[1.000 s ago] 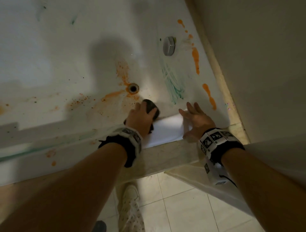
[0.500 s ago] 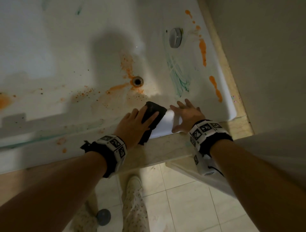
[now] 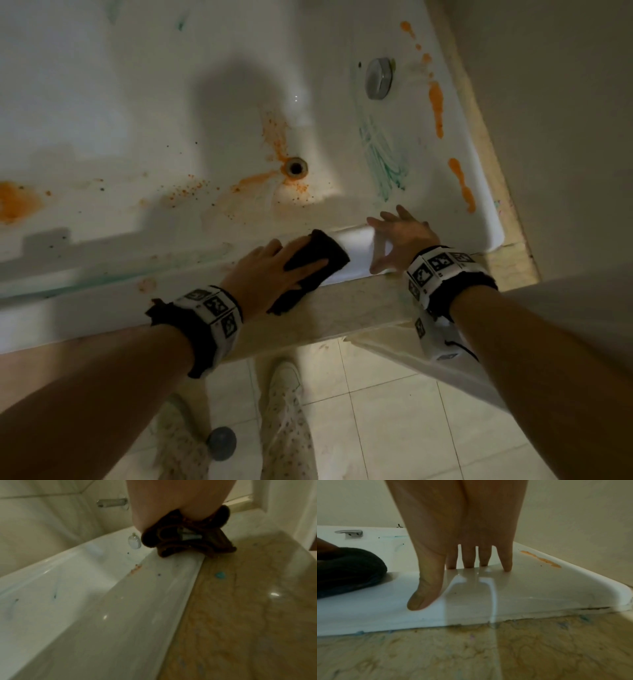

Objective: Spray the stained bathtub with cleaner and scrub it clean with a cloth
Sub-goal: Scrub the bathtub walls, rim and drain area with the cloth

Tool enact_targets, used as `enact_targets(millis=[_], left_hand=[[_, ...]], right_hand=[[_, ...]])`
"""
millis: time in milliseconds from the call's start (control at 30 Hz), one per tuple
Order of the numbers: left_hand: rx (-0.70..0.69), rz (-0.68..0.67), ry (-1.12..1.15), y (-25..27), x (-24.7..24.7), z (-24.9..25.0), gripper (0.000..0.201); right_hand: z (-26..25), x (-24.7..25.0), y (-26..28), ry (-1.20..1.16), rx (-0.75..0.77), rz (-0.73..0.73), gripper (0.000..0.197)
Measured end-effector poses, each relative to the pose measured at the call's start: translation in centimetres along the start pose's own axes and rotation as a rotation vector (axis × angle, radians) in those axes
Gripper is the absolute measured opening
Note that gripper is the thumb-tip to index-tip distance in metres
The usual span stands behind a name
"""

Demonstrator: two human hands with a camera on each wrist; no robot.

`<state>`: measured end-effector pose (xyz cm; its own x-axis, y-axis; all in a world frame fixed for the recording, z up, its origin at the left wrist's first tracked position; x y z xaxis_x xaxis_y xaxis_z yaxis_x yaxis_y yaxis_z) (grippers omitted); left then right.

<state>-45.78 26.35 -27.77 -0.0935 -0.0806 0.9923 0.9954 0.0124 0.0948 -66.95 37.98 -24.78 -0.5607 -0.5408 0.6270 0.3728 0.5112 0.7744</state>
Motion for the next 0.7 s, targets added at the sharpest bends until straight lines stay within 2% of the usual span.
enact_targets(millis=[100,167,300,400,467,533,567,633,700], left_hand=[[0.057,0.054,0.002,0.1,-0.4,0.1,0.083],[0.082,0.038,0.013,0.1,-0.3,0.0,0.08],[0.257,-0.082,0.089,-0.1,0.9,-1.2,0.057],[0.389,-0.233,0.056,0.3,1.4,-2.8,0.055],[0.46,-0.203,0.073,1.0,2.0,-3.9,0.053],[0.51,-0.065,0.115,1.9,2.6,-4.6,0.048],[0.486,0.034,0.126,2.3,2.8,-4.5,0.046],[0.299,0.194,0.079,2.8,2.9,-3.0,0.047],[0.127,0.159,0.001,3.2,1.4,-1.2,0.063]], right_hand=[[-0.9,0.5,0.4,0.029,-0.019,-0.017,0.098],[-1.4,0.4,0.6,0.054,-0.003,0.034,0.094],[-2.1,-0.2,1.0,0.032,0.013,0.105,0.088],[-3.1,-0.4,1.9,0.023,0.055,0.063,0.088],[-3.9,-0.6,2.5,0.028,0.1,0.058,0.085],[-4.7,-1.0,2.7,0.036,0.134,0.058,0.082],[-5.0,-1.3,2.7,0.03,0.142,0.061,0.08],[-5.5,-1.5,2.4,0.015,0.145,0.093,0.075],[-6.2,-1.5,2.3,0.021,0.157,0.117,0.073]])
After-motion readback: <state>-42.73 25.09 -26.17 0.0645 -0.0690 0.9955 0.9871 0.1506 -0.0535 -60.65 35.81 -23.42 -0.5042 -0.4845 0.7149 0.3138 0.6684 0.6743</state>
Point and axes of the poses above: each hand's wrist, its own y-axis away from the middle knuckle, its own x-axis out of the back of the hand, z = x × y, the point moved 2 cm from there along -y, towards the middle knuckle, and after that the axes turned 5 degrees about -y, right-handed, at the moved point
